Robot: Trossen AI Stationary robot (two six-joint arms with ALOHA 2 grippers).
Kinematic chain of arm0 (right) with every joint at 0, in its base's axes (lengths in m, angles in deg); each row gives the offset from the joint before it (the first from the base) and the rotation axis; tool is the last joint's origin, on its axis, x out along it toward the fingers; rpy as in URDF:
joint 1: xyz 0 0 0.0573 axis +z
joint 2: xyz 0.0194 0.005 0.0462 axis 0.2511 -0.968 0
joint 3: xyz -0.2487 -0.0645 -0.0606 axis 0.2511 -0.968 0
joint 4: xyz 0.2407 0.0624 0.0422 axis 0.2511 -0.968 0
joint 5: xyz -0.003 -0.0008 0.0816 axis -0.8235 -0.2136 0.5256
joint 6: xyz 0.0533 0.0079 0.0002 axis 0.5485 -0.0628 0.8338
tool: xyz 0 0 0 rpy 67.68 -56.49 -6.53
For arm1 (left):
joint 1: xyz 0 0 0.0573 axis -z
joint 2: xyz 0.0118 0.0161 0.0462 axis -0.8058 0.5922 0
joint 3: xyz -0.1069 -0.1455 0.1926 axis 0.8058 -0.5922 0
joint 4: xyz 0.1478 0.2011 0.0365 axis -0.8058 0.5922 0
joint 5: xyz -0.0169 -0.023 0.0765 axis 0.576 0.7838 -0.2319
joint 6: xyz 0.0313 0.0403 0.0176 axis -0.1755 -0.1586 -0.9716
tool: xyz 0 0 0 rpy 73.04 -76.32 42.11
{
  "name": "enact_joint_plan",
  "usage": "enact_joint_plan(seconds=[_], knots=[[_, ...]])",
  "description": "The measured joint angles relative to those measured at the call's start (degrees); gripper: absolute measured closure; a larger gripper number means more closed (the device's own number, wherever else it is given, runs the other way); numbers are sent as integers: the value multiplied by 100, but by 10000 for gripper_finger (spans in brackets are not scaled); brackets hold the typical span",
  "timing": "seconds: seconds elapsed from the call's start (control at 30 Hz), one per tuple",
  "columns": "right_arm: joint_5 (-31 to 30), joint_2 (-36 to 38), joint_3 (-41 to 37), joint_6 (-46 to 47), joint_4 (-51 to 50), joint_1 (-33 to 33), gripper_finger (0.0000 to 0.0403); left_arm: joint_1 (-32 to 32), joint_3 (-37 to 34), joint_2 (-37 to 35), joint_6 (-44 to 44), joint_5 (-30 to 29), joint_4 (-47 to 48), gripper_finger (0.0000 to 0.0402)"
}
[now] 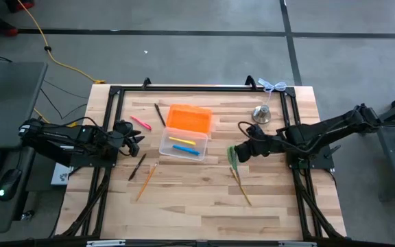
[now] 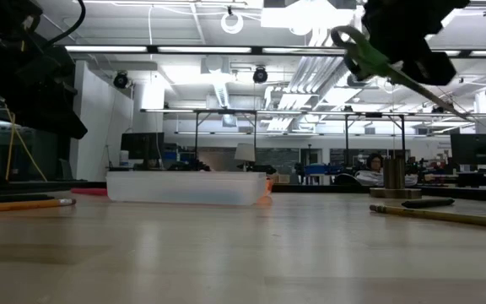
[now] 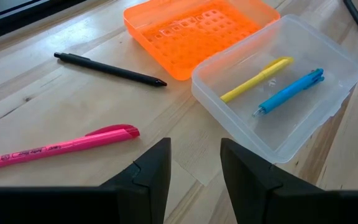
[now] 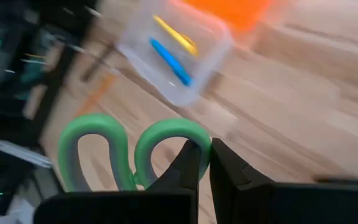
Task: Pick & place school supplies into a supply box
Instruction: Put the green scissors into the orange supply box
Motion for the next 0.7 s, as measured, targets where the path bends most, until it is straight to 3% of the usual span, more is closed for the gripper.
enact_joint_plan(seconds=[0.43,0.7], knots=[[-70,1,0,-1570,2571,0,402,0,0,2,2,199,10,231],[316,1,0,-2519,3953,-2,402,0,0,2,2,197,92,231]])
